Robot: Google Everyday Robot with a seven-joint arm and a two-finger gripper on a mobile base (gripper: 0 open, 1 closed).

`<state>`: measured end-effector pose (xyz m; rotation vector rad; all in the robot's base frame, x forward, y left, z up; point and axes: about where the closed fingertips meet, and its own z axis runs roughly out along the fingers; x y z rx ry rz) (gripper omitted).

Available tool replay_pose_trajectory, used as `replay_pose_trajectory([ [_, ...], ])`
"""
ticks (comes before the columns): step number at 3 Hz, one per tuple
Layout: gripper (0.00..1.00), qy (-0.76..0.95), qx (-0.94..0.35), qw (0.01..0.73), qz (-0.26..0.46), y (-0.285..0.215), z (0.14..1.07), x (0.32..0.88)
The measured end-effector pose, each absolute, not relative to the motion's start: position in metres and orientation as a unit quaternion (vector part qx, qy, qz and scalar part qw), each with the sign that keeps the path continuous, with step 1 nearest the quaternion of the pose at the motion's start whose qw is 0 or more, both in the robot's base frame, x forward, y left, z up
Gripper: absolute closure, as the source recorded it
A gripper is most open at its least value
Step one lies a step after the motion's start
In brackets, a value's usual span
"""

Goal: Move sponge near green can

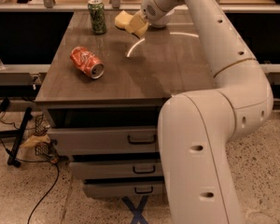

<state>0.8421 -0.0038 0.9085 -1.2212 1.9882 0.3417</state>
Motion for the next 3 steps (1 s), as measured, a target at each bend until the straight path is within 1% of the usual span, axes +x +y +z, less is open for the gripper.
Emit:
replay_pose_trajectory([
  [1,1.00,0.784,-0.469,0.386,0.131,0.025,0.907,0.857],
  [2,1.00,0.798,-0.442,0.388,0.131,0.035,0.894,0.874],
  [3,0.83,0.809,-0.426,0.380,0.140,0.043,0.879,0.879],
])
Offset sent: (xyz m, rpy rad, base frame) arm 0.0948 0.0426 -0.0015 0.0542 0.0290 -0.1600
